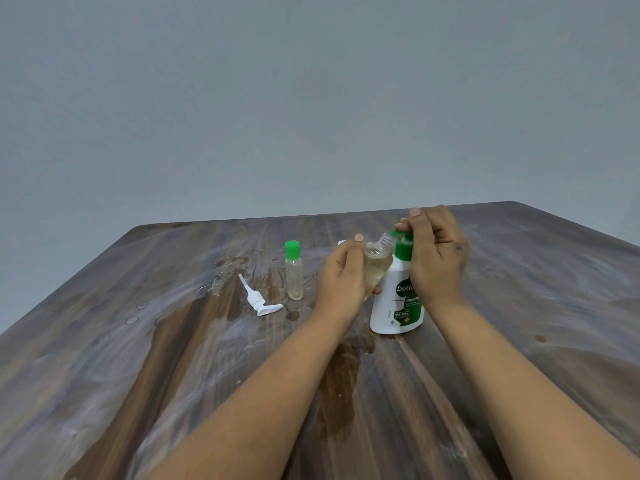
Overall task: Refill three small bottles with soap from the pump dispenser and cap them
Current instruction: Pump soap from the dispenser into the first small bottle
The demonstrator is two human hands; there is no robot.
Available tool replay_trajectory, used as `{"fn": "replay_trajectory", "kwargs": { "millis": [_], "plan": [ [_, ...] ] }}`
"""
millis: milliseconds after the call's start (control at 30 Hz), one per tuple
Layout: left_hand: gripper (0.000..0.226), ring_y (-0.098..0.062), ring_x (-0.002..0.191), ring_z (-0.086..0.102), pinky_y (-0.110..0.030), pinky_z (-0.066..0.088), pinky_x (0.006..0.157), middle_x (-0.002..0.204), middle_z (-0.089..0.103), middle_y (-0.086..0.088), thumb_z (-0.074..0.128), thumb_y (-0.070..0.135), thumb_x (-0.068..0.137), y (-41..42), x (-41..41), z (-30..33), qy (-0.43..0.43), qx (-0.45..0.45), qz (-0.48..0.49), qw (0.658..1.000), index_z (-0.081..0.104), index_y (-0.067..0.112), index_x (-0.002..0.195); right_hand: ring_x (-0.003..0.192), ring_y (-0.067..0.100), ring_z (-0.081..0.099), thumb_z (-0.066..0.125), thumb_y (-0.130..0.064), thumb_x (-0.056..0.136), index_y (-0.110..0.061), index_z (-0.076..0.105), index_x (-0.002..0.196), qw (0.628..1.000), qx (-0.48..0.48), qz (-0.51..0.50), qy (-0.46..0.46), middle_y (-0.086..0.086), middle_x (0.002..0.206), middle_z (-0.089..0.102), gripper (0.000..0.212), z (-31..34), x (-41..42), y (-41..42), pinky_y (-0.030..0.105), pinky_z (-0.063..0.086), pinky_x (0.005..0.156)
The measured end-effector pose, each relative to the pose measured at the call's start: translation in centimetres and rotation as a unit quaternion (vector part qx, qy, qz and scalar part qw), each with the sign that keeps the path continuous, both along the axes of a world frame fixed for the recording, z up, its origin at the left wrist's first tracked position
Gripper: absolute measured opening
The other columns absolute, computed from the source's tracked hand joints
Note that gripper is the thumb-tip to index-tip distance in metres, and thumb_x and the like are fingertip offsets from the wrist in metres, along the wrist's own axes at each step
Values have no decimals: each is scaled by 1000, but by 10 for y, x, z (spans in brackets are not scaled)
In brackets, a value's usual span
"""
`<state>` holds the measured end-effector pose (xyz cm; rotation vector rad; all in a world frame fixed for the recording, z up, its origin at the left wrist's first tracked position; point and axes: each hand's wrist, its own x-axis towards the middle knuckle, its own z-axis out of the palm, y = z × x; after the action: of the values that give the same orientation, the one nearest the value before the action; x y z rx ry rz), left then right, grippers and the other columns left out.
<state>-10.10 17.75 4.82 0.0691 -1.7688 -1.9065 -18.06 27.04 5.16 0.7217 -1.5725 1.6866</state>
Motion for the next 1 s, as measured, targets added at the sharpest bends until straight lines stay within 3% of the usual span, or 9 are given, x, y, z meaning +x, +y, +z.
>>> {"fn": "replay_trajectory", "kwargs": {
  "millis": [100, 233, 400, 567, 633, 733, 800, 900, 1000],
  "plan": [
    [37, -15, 57, 57, -18, 44, 43, 70, 64, 2, 40, 30, 105, 0, 1, 0, -1, 0, 2, 1000, 65, 18, 80, 79, 5, 56, 47, -26, 100, -34, 62, 76, 1000, -13, 1, 15, 5, 80, 58, 29, -1, 2, 0, 22, 44, 72],
    [39, -15, 53, 57, -21, 46, 44, 70, 64, -1, 40, 31, 105, 0, 0, 0, 0, -2, 0, 1000, 65, 17, 79, 85, 23, 62, 43, -31, 101, -34, 65, 80, 999, -45, 28, 3, 7, 86, 61, 31, -2, 3, 0, 35, 49, 75],
    [39, -15, 55, 56, -21, 47, 45, 65, 64, 4, 40, 30, 105, 0, -1, -1, 5, 3, 0, 1000, 65, 18, 77, 76, -2, 56, 48, -26, 99, -22, 65, 74, 1000, 1, 5, -5, 8, 79, 60, 31, -2, 2, 1, 12, 41, 71],
    [39, -16, 54, 57, -22, 48, 46, 67, 64, 2, 40, 31, 105, -1, -1, -1, 3, -8, 2, 1000, 65, 17, 78, 74, 0, 55, 50, -20, 99, -23, 65, 73, 1000, 4, 3, -2, 4, 77, 58, 30, 0, 1, 1, 14, 42, 69],
    [39, -18, 52, 57, -21, 47, 45, 70, 64, -2, 40, 32, 105, -1, -1, -2, 0, -14, 9, 1000, 65, 17, 79, 79, 3, 57, 48, -22, 100, -27, 65, 76, 1000, -17, 7, 8, 3, 79, 59, 30, -1, 2, 1, 22, 47, 73],
    [40, -17, 50, 57, -20, 45, 45, 69, 65, -1, 40, 33, 105, -1, -2, -3, 1, -13, 12, 1000, 66, 18, 78, 85, 22, 63, 44, -29, 102, -38, 66, 79, 999, -39, 23, 6, 6, 85, 62, 32, -1, 3, 1, 42, 52, 75],
    [40, -16, 51, 57, -20, 45, 44, 68, 65, -1, 40, 32, 105, -1, -2, -2, 2, -10, 10, 1000, 65, 17, 78, 83, 21, 64, 46, -34, 100, -42, 65, 74, 999, -38, 24, -4, 8, 84, 62, 33, 1, 4, 1, 35, 51, 75],
    [40, -16, 52, 57, -22, 47, 44, 68, 65, 0, 40, 31, 105, -1, -2, -2, 4, -8, 7, 1000, 65, 18, 77, 77, 4, 59, 50, -32, 98, -38, 62, 72, 1000, -11, 2, 8, 3, 78, 60, 30, 1, 3, 1, 16, 44, 71],
    [40, -14, 51, 57, -19, 45, 43, 67, 65, 2, 40, 32, 105, -1, -1, -2, 1, -3, 8, 1000, 65, 20, 76, 72, 3, 56, 52, -28, 97, -35, 62, 70, 1000, 4, -3, 9, -2, 75, 58, 29, 1, 0, 1, 18, 43, 67]
  ]
}}
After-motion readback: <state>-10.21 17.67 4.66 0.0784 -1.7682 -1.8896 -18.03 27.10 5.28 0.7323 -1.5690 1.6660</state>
